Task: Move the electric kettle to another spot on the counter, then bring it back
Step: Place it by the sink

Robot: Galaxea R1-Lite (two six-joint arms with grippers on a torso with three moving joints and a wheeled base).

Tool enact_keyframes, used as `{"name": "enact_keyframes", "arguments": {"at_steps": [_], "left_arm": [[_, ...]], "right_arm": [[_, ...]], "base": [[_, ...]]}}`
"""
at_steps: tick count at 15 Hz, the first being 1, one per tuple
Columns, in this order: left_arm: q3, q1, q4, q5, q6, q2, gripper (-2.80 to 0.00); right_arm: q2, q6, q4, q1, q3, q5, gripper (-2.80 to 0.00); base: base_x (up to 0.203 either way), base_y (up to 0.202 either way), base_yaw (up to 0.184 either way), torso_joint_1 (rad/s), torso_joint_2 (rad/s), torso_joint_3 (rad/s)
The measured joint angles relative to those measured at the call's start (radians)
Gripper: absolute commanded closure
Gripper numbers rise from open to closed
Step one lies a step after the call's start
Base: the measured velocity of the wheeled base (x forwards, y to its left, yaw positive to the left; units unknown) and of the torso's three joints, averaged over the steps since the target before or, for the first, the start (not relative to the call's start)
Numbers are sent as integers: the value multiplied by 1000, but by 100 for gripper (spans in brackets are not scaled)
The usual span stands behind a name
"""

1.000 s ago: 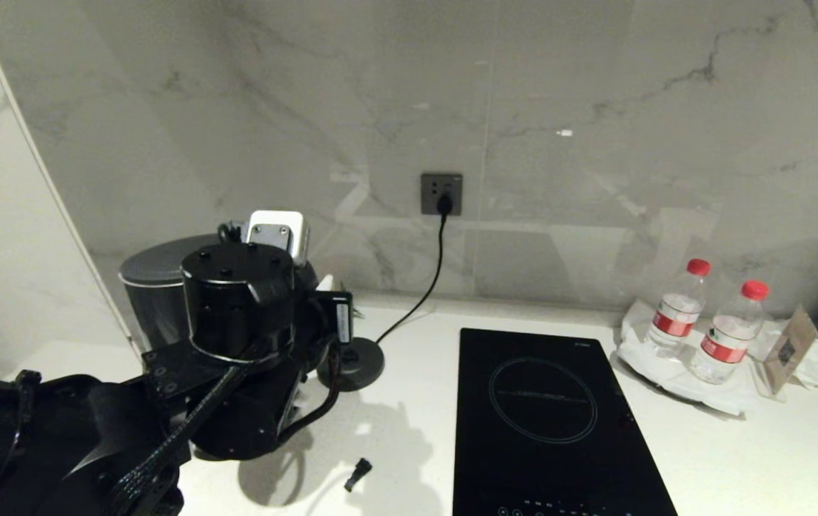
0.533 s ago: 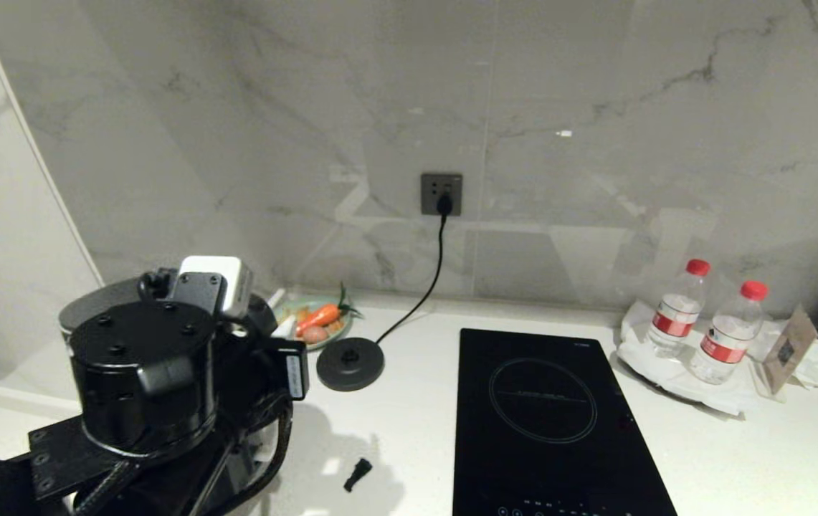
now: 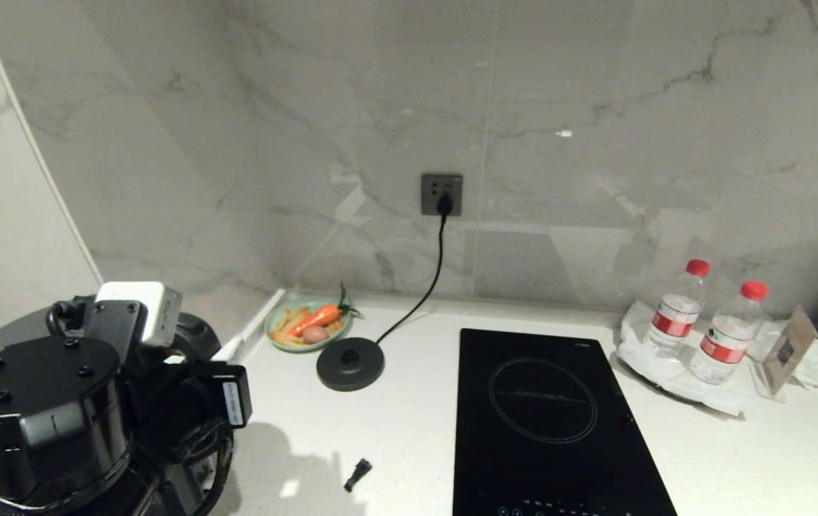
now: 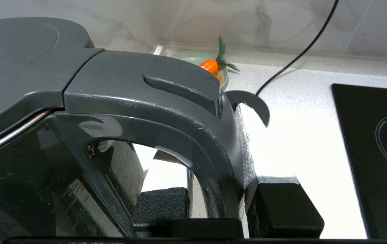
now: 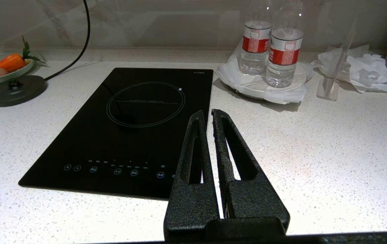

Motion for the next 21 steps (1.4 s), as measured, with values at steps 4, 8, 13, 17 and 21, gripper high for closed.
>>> {"name": "enact_keyframes", "arguments": {"at_steps": [4,8,13,17,21], "left_arm": [[12,2,-1,-2,-3,-10,0],[9,6,-1,-1,-5,-12,0],[7,16,-2,-1,-6,-12,0],[7,17,-4,-2,-8,-14,0],[19,21,-1,-1,-26,-18,0]], "right_arm": [[0,0,0,0,0,0,0],[0,0,0,0,0,0,0],[0,0,0,0,0,0,0],[0,0,0,0,0,0,0],[0,0,0,0,0,0,0]], "base": [[0,0,0,0,0,0],[0,0,0,96,-204,-120],[0,0,0,100,-223,-118],[0,0,0,21,-58,-26],[0,0,0,0,0,0]]}}
